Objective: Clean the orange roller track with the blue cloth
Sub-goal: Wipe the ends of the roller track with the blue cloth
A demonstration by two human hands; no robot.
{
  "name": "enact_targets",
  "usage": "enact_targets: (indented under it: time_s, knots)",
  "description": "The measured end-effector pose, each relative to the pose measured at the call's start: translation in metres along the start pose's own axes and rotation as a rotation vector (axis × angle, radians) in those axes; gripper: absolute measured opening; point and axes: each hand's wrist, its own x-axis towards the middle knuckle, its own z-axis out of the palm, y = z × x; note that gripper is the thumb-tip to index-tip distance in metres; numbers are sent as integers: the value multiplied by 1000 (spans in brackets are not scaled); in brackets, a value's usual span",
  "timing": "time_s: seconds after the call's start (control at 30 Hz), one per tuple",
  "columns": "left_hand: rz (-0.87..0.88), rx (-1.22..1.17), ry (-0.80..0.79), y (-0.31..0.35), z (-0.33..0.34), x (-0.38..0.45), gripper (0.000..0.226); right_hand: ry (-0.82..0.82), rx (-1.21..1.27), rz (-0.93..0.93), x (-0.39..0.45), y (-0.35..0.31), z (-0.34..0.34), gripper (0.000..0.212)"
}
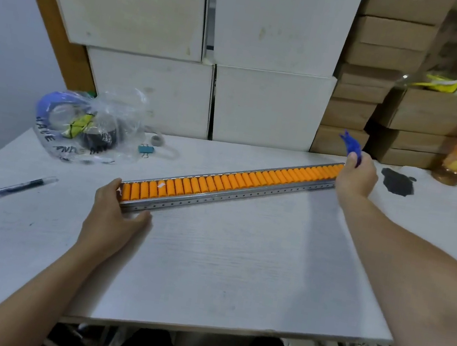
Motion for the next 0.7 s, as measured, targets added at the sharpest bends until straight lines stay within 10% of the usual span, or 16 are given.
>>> enact_targets:
  time_s: [0.37, 0.53, 0.7]
  knots:
    - [-21, -9, 32, -6, 0, 6, 91, -226, -519, -52, 17, 37, 20, 50]
    - [35, 82, 73, -3, -2, 9, 35, -186, -605, -72, 16, 32, 24, 42]
    - [-9, -12, 43, -1, -9, 6, 58, -196, -490, -238, -32, 13, 43, 40]
